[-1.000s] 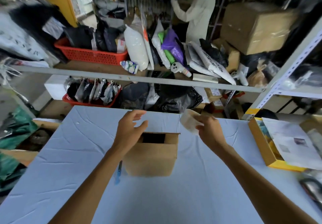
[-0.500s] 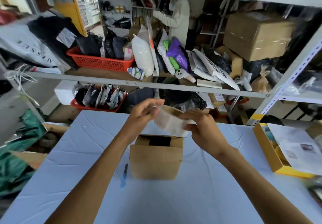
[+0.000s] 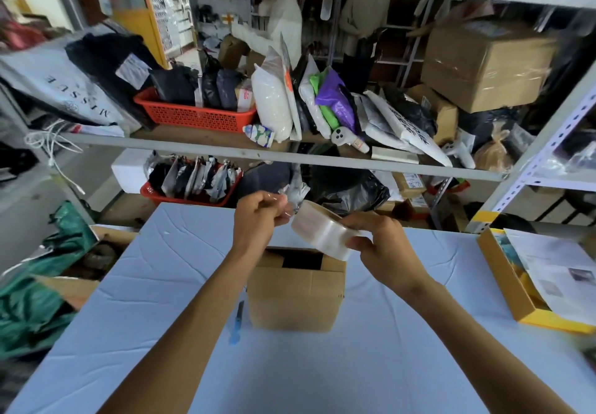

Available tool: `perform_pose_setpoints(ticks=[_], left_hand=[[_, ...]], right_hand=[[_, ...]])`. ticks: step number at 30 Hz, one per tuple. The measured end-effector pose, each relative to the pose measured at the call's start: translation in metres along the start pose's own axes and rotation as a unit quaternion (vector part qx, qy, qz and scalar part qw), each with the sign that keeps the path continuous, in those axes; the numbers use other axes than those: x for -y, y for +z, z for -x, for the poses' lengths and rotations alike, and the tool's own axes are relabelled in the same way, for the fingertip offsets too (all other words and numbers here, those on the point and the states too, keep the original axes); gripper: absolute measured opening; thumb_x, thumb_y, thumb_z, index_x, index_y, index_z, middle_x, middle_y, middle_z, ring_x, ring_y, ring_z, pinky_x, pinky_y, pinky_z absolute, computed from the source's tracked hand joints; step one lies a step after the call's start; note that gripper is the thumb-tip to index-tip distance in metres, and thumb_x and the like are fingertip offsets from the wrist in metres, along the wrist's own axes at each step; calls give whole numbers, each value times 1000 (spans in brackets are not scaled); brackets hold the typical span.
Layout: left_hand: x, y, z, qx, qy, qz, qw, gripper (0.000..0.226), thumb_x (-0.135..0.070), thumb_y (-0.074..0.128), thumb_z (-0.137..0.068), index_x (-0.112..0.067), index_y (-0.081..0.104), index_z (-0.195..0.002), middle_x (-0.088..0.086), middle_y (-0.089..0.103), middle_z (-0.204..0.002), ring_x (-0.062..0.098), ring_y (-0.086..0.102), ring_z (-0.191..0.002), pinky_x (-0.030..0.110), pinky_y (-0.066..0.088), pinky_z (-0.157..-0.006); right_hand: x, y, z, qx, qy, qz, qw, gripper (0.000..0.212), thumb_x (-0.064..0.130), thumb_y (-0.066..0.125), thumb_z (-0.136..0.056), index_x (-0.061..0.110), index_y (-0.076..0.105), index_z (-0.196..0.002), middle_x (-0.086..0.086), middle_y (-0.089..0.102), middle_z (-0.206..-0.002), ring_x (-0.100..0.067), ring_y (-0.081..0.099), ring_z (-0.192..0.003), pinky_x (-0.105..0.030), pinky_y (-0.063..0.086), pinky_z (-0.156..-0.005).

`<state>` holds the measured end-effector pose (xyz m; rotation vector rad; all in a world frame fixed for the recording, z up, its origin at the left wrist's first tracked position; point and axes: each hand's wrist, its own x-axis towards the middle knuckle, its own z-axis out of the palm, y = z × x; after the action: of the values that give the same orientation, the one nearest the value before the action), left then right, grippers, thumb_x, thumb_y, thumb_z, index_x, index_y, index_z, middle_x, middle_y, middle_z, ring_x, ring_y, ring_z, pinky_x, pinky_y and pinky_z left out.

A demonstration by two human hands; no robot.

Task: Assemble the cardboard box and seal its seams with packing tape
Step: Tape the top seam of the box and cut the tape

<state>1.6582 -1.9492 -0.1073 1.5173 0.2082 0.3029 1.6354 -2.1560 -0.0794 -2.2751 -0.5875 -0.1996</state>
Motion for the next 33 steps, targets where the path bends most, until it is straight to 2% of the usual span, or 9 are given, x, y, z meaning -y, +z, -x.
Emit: perform_pose_setpoints(ticks=[5,9,13,17,19,22,26,29,33], left_hand=[[-7,-6,-4,43,-188,176,965,10,-3,58,-90,1,63,-83,9,72,-65,16,71,-60,25,58,-55],[-6,-2,-2,98,-179,217,955,19,2,51,-93,-10,64,-100,10,74,-76,19,73,-71,26,58,-61],[1,-2,0,155,-178,224,946,27,-4,46,-96,-11,72,-90,10,73,-81,15,73,-79,23,58,-69],[10,-10,0,185,-211,304,911,23,-12,55,-89,-4,74,-80,16,73,-87,21,73,-85,27,59,-72],[16,-14,-1,209,-193,303,909,20,-16,57,-83,-2,71,-86,16,73,-91,22,72,-90,27,58,-76],[20,-18,-3,248,-182,306,901,29,-25,63,-81,-1,62,-97,16,71,-97,22,70,-96,27,57,-82],[22,-22,-7,301,-143,263,905,66,-35,90,-53,-3,58,-100,12,71,-97,22,68,-97,29,54,-92],[25,-19,-8,274,-101,114,950,29,-12,72,-81,-7,59,-106,7,68,-96,23,64,-95,29,54,-89],[28,-13,-12,225,-107,69,966,10,-9,62,-88,-13,70,-91,1,71,-88,10,68,-81,20,55,-72]], right_hand=[[-19,-9,0,31,55,-189,980,22,-13,53,-84,4,68,-87,-5,66,-80,-11,59,-77,-27,45,-72],[-28,-6,-3,31,147,-453,879,36,9,58,-74,14,63,-110,-6,63,-89,-16,58,-82,-32,44,-75],[-37,-1,-6,41,130,-436,889,45,22,58,-84,37,55,-127,-16,47,-88,-22,50,-89,-38,40,-80],[-43,1,-7,57,110,-473,872,40,29,49,-95,27,53,-135,-20,52,-127,-29,53,-104,-38,42,-81],[-45,2,-8,67,120,-494,858,39,27,47,-97,22,53,-136,-16,51,-134,-29,55,-103,-35,46,-78],[-48,1,-10,80,138,-531,832,37,23,46,-97,17,57,-131,-10,57,-128,-25,57,-88,-35,52,-73],[-45,0,-13,91,176,-550,811,22,28,55,-90,15,65,-104,-10,59,-113,-22,59,-77,-33,52,-67],[-48,-1,-13,130,188,-571,788,25,21,54,-82,13,60,-105,-17,52,-115,-28,55,-87,-32,48,-67],[-52,1,-6,181,145,-591,772,50,-8,56,-73,14,51,-117,-13,56,-115,-29,56,-99,-40,53,-79]])
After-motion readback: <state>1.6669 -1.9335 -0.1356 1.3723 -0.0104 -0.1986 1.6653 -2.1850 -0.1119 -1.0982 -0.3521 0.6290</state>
